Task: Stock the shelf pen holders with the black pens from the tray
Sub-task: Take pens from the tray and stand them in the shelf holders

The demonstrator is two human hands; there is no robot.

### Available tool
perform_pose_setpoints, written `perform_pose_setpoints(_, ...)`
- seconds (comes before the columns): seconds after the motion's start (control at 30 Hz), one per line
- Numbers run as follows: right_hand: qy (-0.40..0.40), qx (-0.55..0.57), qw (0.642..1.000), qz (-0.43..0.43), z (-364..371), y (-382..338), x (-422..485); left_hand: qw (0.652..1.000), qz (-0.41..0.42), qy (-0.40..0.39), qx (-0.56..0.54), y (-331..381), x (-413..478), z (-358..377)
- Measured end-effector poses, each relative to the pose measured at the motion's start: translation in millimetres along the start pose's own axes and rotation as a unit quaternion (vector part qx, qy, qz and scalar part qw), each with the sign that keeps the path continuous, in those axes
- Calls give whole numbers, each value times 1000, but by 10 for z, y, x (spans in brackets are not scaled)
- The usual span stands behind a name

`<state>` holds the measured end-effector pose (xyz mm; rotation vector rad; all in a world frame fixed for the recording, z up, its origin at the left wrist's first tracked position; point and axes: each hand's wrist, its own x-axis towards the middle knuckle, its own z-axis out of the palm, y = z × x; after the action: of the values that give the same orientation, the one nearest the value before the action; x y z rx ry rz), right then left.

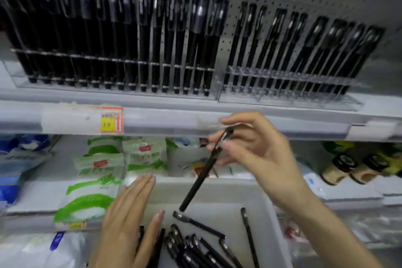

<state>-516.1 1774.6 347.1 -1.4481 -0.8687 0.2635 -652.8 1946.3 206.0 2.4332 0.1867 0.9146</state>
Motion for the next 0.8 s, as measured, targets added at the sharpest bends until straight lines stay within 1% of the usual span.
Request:
perform_pose_setpoints(0.13,65,-49,986,-147,-456,-702,405,993,118,21,23,379,713,-190)
perform_pose_setpoints(0.23,92,-104,969,-202,-699,-1017,692,981,182,43,48,631,1184,-287)
perform_pose_setpoints(0.3,97,-149,959,-222,-791,-1139,868,975,204,50,67,754,1431,-307)
perform_pose_setpoints(0.37,97,-183,952,-226,-838,-1181,1032,972,216,46,84,819,1606,-278)
perform_pose_setpoints(0.53,77,-233,948,-205,-871,-1080,1287,964,225,31,138,796,1781,-92)
perform_pose_setpoints(0.67,76,-230,951,-193,-899,-1062,1373,960,229,17,163,760,1789,19)
perform_pose_setpoints(0.8,54,-224,956,-180,-913,-1099,1402,956,231,17,182,727,1800,35)
